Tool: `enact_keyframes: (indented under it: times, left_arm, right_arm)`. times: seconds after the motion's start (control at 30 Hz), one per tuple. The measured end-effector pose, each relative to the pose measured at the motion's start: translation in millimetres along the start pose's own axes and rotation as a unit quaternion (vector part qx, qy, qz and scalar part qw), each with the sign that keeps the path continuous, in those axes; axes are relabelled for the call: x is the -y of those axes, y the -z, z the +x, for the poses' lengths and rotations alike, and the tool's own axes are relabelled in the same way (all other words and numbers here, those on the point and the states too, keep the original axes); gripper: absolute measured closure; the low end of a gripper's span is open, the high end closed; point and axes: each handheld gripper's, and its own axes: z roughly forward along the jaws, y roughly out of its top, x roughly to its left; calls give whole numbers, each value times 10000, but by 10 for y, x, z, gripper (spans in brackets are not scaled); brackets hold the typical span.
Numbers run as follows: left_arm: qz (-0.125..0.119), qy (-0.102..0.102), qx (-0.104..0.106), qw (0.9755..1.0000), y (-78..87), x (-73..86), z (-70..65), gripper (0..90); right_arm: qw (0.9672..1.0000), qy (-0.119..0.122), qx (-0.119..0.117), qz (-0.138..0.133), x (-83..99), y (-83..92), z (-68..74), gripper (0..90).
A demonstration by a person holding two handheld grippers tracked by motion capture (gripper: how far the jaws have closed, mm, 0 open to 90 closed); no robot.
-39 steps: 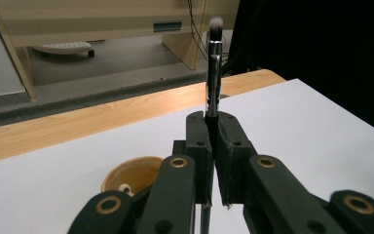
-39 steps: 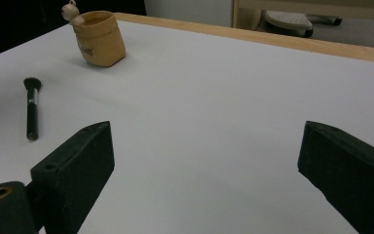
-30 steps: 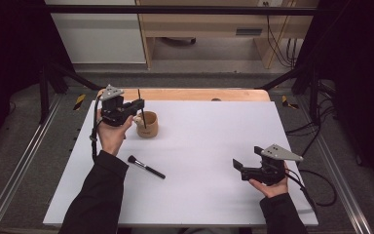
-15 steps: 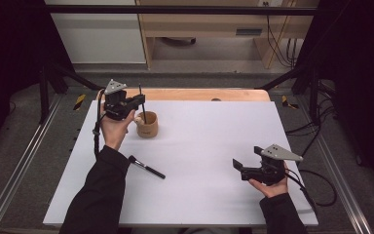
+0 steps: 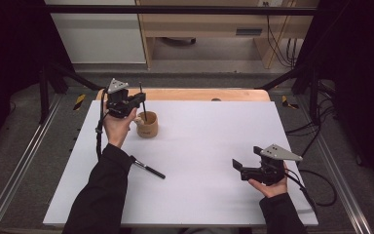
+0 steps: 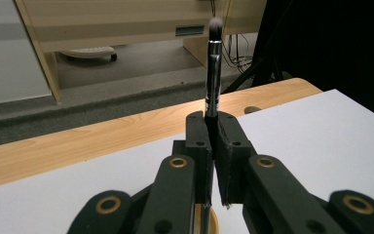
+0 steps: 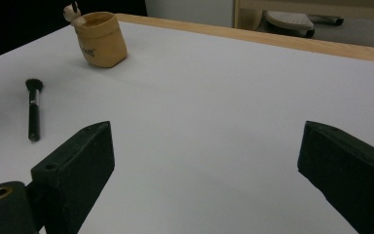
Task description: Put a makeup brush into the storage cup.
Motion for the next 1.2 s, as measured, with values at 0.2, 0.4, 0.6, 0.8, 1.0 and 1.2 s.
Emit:
enact_keyframes:
  times: [0.2, 0.4, 0.6, 0.8, 1.0, 1.2]
  left_arm:
    - [72, -1, -52, 10000, -68, 25, 17, 846]
    - [57, -68, -121, 9999, -125, 48, 16, 846]
    - [135, -92, -144, 9998, -179, 75, 26, 846]
    - [211, -139, -155, 9996, -214, 100, 30, 846]
    - [261, -140, -182, 9994, -245, 143, 39, 846]
    - [288, -133, -190, 9993, -262, 187, 51, 846]
  right_arm:
    - [10000, -5, -6, -16, -2, 4, -3, 70]
    - [10000, -1, -7, -2, -1, -1, 1, 71]
    - [10000, 21, -11, -21, -2, 4, -3, 71]
    - [10000, -8, -6, 0, -1, -2, 7, 70]
    - [10000, 17, -8, 7, 1, -8, 9, 70]
    - [10000, 38, -19, 13, 4, -15, 11, 70]
